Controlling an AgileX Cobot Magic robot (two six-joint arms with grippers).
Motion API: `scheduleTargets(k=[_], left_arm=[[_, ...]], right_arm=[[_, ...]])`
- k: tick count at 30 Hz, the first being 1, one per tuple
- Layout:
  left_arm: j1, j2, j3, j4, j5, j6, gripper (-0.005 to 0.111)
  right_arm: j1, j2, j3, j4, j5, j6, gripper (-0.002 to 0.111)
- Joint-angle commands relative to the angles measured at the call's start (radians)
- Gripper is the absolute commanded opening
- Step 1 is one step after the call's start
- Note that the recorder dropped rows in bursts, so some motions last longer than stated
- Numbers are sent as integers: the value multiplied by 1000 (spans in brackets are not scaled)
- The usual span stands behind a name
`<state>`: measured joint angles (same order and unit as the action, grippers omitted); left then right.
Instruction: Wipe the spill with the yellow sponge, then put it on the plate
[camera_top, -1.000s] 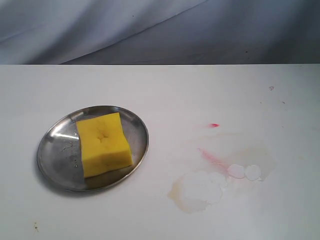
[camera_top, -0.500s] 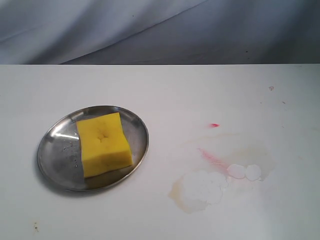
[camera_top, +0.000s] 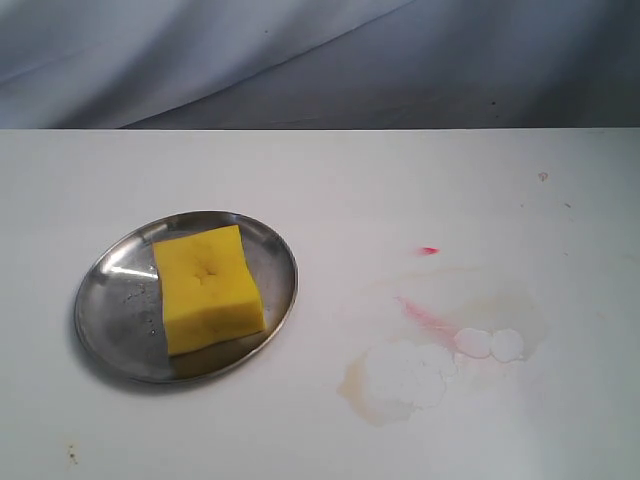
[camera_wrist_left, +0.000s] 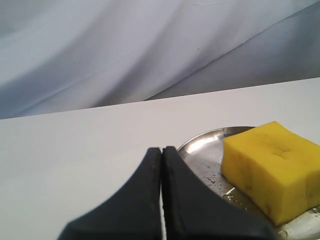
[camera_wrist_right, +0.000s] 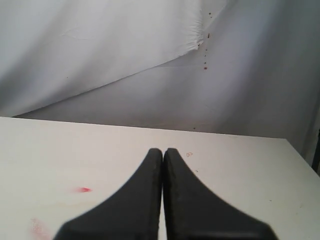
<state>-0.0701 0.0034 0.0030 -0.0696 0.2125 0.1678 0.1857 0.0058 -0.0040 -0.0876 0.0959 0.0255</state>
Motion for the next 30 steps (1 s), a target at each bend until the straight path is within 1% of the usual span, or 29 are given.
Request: scheduleTargets(k=[1, 30], left_arm=[[1, -3, -3, 1, -7, -8, 0], [1, -3, -3, 1, -7, -8, 0]], right_arm=[[1, -6, 4, 9, 26, -26, 0], [1, -6, 4, 11, 39, -26, 0]])
